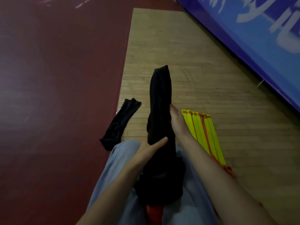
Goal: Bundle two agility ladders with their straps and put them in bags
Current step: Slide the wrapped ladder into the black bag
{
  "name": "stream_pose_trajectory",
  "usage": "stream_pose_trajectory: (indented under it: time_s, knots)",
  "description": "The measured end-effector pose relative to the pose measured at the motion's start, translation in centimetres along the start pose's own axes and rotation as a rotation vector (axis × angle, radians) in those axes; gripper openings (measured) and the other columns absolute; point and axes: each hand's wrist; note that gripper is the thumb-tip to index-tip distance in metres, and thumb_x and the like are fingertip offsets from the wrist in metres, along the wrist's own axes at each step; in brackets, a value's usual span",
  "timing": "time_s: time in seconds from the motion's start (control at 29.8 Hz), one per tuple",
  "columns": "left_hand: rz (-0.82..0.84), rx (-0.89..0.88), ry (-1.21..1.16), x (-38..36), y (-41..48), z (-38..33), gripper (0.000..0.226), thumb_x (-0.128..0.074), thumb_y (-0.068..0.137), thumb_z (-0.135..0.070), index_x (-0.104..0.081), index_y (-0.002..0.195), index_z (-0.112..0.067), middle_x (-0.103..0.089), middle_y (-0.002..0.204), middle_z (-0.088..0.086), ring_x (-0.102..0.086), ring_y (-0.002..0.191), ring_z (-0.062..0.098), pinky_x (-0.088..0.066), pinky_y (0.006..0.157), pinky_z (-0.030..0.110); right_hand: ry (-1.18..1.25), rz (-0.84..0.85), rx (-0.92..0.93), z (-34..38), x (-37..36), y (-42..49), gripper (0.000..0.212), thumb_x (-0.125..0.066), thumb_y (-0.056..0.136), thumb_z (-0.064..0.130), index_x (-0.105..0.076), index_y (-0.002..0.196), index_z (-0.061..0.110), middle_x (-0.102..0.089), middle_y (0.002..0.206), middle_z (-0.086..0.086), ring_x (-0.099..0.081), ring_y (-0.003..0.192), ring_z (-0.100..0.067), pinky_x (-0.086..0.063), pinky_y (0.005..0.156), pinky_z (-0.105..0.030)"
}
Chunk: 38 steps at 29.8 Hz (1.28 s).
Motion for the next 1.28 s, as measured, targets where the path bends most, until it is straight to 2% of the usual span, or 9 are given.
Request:
stream_pose_trajectory:
  time_s: [0.1, 0.24, 0.4, 0.6, 0.71, 0.77, 0.94, 1.11, 1.28]
  knots:
    - [-0.041, -0.077, 0.008, -0.4, 0.7, -1.2, 0.031, -0.065, 0.085, -0.017, -0.058, 0.114, -0.013, -0.066, 0.104, 0.002, -0.063, 0.087, 0.008, -0.052, 0.074, 0.015, 0.036, 0.084, -0.046, -0.4, 0.7, -0.5, 0.049, -0.038, 0.094, 0.044, -0.053, 0.128, 0.012, -0.055, 0.132, -0.006, -0.05, 0.124, -0.018, -0.036, 0.108, -0.037]
    - [-0.148, -0.201, -0.062, 0.1, 1.6, -5.7, 0.025, -0.066, 0.084, -0.017, -0.057, 0.108, -0.016, -0.065, 0.091, -0.001, -0.065, 0.069, 0.002, -0.052, 0.061, 0.014, 0.053, 0.194, -0.187, -1.9, 1.9, -1.6, 0.043, -0.026, 0.096, 0.05, -0.058, 0.109, 0.025, -0.056, 0.123, -0.017, -0.057, 0.107, -0.026, -0.045, 0.091, -0.037]
    - [-0.272, -0.369, -0.104, 0.2, 2.8, -12.6, 0.032, -0.067, 0.084, -0.022, -0.055, 0.113, -0.015, -0.062, 0.091, -0.002, -0.062, 0.087, 0.017, -0.051, 0.072, 0.024, -0.016, 0.221, -0.236, -3.3, 2.4, -2.8, 0.036, -0.027, 0.097, 0.043, -0.049, 0.073, 0.03, -0.054, 0.053, 0.019, -0.05, 0.041, 0.01, -0.039, 0.047, -0.007]
    - [-0.334, -0.535, -0.039, 1.0, 3.2, -17.4, 0.049, -0.074, 0.076, -0.03, -0.06, 0.119, -0.012, -0.067, 0.108, 0.004, -0.065, 0.098, 0.019, -0.054, 0.087, 0.036, -0.149, 0.244, -0.327, -4.3, 1.4, -4.2, 0.046, -0.025, 0.099, 0.037, -0.047, 0.063, 0.019, -0.045, 0.029, 0.014, -0.047, 0.041, -0.001, -0.035, 0.047, -0.011]
    - [-0.319, -0.557, -0.026, 1.2, 3.3, -18.0, 0.046, -0.072, 0.079, -0.024, -0.058, 0.121, -0.009, -0.066, 0.111, 0.007, -0.065, 0.098, 0.019, -0.054, 0.088, 0.035, -0.117, 0.293, -0.263, -4.4, 1.0, -4.3, 0.043, -0.028, 0.094, 0.053, -0.057, 0.082, 0.024, -0.071, 0.08, 0.008, -0.059, 0.079, -0.013, -0.045, 0.069, -0.017]
    - [-0.315, -0.548, -0.009, 1.3, 3.5, -17.6, 0.047, -0.074, 0.076, -0.027, -0.06, 0.118, -0.01, -0.067, 0.107, 0.005, -0.065, 0.097, 0.019, -0.055, 0.086, 0.035, 0.053, 0.26, -0.121, -3.2, 0.4, -3.8, 0.053, -0.042, 0.077, 0.073, -0.055, 0.105, 0.03, -0.064, 0.108, 0.011, -0.06, 0.098, -0.001, -0.047, 0.079, -0.012]
    - [-0.286, -0.43, -0.083, 0.8, 3.6, -15.9, 0.044, -0.069, 0.083, -0.024, -0.056, 0.122, -0.009, -0.062, 0.089, -0.005, -0.062, 0.085, 0.015, -0.052, 0.07, 0.023, -0.075, 0.336, -0.009, -2.2, -1.3, -4.4, 0.056, -0.076, 0.074, 0.012, -0.044, 0.115, 0.033, -0.059, 0.108, 0.016, -0.057, 0.096, 0.007, -0.045, 0.081, -0.011]
    - [-0.221, -0.33, -0.154, 1.1, 3.2, -14.0, 0.04, -0.067, 0.084, -0.029, -0.055, 0.117, -0.011, -0.063, 0.091, -0.003, -0.062, 0.084, 0.013, -0.05, 0.066, 0.021, -0.177, 0.178, -0.041, -4.1, -0.5, -5.3, 0.028, -0.072, 0.074, 0.003, -0.058, 0.081, 0.027, -0.065, 0.077, 0.014, -0.064, 0.076, -0.005, -0.048, 0.062, -0.012]
    - [0.047, -0.194, -0.048, 1.6, 3.1, -8.7, 0.029, -0.063, 0.083, -0.037, -0.058, 0.109, -0.025, -0.065, 0.106, 0.001, -0.063, 0.094, 0.015, -0.05, 0.081, 0.025, -0.155, 0.118, -0.09, -3.6, -0.5, -5.0, 0.031, -0.073, 0.074, 0.008, -0.059, 0.101, 0.017, -0.063, 0.088, 0.006, -0.061, 0.082, -0.008, -0.045, 0.064, -0.012]
Point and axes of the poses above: each hand's wrist, its own y-axis towards the middle knuckle, its own x-axis out of the back of the hand, z = x × y
